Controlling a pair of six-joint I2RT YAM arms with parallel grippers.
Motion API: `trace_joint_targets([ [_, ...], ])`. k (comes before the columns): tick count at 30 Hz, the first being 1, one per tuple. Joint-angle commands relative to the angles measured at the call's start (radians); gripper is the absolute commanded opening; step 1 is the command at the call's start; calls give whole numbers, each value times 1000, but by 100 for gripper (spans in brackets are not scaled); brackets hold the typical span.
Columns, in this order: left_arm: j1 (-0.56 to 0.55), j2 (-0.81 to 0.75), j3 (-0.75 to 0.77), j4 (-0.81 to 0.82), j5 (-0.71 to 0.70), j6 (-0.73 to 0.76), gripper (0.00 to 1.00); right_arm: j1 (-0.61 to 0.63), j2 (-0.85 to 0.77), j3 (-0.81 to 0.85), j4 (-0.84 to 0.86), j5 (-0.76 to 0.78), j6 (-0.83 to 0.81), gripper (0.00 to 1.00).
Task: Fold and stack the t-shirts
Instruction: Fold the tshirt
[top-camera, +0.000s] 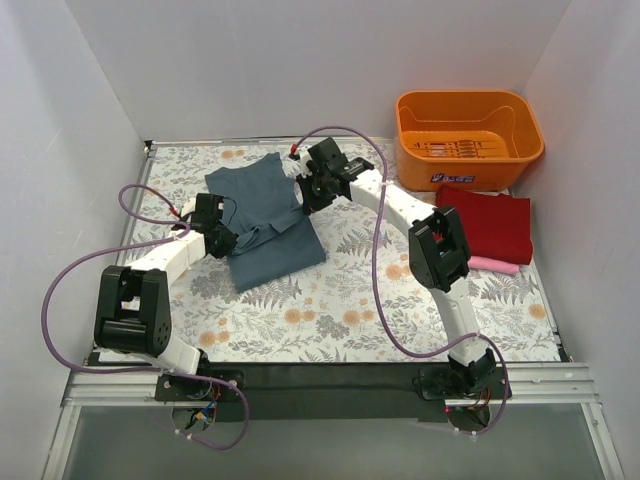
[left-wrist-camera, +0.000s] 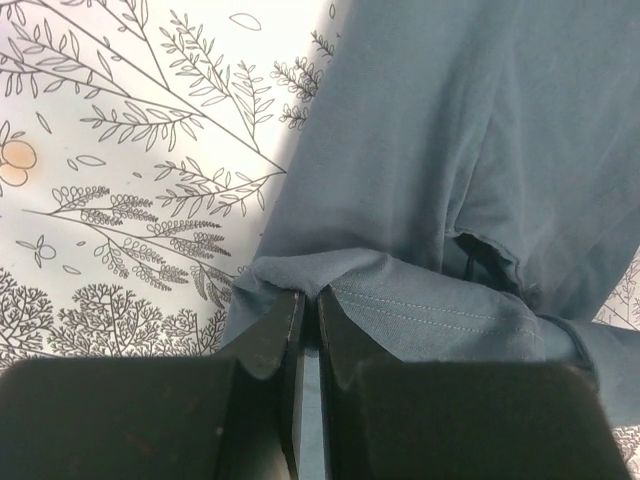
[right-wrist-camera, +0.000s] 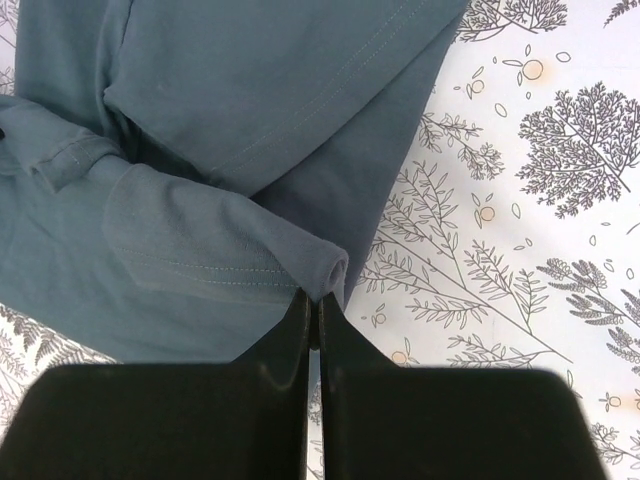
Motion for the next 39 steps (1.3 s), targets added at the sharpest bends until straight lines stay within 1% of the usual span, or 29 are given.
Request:
trace_joint_targets([
  [1, 18, 1, 15, 16, -40, 26, 0, -19, 15, 5, 56, 12, -12, 1],
  [14, 18, -2, 15, 76, -25, 60, 0, -27, -11, -63, 119, 41, 2, 1],
  [32, 18, 77, 26, 87, -29, 60, 0, -36, 9, -87, 167, 43, 16, 1],
  [33, 18, 79, 26, 89, -32, 60, 1, -36, 9, -87, 170, 44, 16, 1],
  [34, 18, 79, 26, 89, -32, 61, 8, -36, 12, -90, 168, 44, 17, 2],
  [36, 18, 68, 26, 89, -32, 66, 15, -37, 9, -92, 171, 43, 19, 8],
  [37, 18, 59, 23, 89, -38, 67, 24, -39, 4, -94, 173, 41, 20, 11],
  [38, 18, 35, 23, 87, -40, 66, 29, -39, -2, -95, 173, 41, 22, 18],
  [39, 18, 18, 20, 87, -40, 64, 34, -39, -8, -97, 173, 40, 22, 21],
])
